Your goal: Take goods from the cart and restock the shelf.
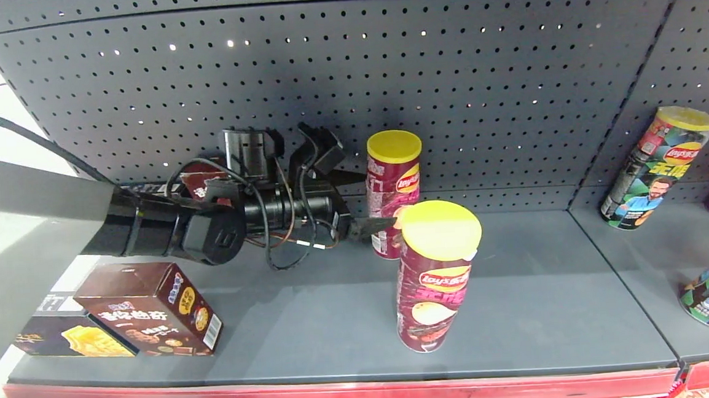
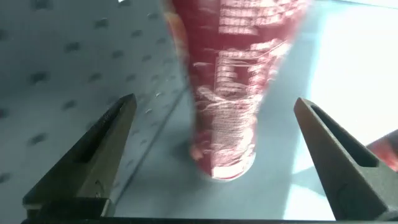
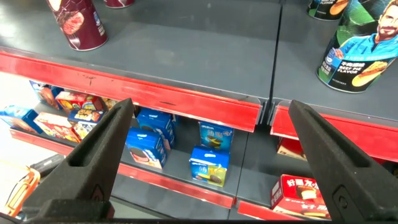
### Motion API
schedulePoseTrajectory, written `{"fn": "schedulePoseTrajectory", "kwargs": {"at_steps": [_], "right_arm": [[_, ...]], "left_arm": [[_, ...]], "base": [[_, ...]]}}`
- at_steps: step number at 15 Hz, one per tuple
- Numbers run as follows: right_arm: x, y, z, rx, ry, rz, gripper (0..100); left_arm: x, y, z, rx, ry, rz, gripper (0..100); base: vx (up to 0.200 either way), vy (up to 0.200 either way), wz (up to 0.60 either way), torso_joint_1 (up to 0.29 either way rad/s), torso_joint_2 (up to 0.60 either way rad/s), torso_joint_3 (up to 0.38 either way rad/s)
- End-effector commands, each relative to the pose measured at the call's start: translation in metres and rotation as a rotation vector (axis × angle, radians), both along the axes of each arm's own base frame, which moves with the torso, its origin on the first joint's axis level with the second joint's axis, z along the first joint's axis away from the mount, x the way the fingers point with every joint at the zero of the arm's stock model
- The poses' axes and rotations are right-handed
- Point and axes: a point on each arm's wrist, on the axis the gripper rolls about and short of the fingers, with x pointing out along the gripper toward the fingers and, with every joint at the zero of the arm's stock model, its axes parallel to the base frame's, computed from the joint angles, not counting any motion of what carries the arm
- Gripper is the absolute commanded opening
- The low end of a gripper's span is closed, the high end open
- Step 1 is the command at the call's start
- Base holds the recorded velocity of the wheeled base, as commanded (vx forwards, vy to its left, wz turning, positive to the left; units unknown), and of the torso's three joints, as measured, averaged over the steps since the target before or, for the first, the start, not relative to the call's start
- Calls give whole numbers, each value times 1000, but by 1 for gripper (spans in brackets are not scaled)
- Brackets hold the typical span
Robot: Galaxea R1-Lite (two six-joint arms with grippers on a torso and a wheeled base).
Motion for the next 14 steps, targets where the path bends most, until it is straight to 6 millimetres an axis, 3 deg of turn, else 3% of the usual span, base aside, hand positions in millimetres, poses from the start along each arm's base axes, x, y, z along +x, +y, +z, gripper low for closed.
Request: {"fn": "schedulePoseTrajectory", "kwargs": {"at_steps": [1,14], "right_arm": [[0,0,0,-1,1,1,100],[0,0,0,-1,1,1,100]], "left_arm": [[-9,5,12,0,-22,32,100],[-5,8,13,49,-38,234,100]], "base": [[0,0,0,0,0,0],[0,0,0,0,0,0]]}}
